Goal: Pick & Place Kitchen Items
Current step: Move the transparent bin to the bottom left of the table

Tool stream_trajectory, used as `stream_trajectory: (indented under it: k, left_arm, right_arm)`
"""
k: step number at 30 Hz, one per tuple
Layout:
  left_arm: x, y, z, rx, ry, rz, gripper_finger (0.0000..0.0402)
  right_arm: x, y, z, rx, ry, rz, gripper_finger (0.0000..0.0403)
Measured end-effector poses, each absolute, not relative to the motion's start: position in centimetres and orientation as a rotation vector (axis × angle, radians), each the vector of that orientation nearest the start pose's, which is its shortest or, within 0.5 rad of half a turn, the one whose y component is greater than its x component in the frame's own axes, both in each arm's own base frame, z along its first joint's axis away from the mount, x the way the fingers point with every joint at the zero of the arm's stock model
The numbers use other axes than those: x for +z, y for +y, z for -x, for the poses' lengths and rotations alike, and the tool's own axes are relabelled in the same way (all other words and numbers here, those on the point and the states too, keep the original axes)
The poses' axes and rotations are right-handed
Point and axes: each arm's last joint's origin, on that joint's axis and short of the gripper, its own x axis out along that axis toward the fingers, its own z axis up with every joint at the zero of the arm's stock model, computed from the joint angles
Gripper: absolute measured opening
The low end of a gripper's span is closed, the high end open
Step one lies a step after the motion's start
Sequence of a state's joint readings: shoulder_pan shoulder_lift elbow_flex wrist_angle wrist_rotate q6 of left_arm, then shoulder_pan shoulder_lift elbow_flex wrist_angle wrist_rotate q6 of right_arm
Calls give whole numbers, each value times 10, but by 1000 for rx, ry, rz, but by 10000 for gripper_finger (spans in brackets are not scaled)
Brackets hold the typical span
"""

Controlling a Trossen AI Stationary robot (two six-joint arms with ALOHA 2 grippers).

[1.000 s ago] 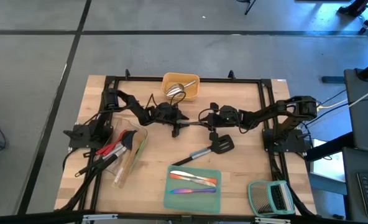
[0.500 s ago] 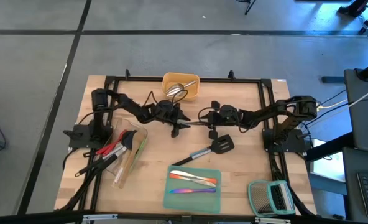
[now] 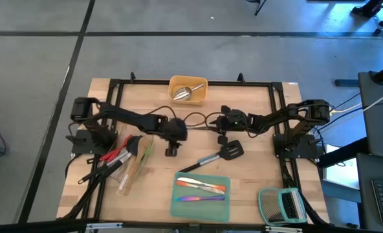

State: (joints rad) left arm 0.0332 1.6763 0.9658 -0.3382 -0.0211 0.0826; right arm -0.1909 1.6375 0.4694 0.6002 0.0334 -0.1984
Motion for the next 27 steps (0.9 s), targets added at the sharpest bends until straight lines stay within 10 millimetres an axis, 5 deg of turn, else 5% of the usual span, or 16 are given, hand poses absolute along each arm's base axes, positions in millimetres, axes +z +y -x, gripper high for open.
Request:
stream_trajectory:
  k: [10,22,27]
  left_arm:
    - [184,-2,-277,213,1359,-7,130]
    - [183,-4,-255,325,1562,-21,120]
    - [191,-2,-252,359,1518,-31,119]
  right_arm:
    - [112,-52,-264,-170,598,113,89]
    - [112,-52,-265,-170,592,114,89]
    - [112,-52,-265,-170,593,114,89]
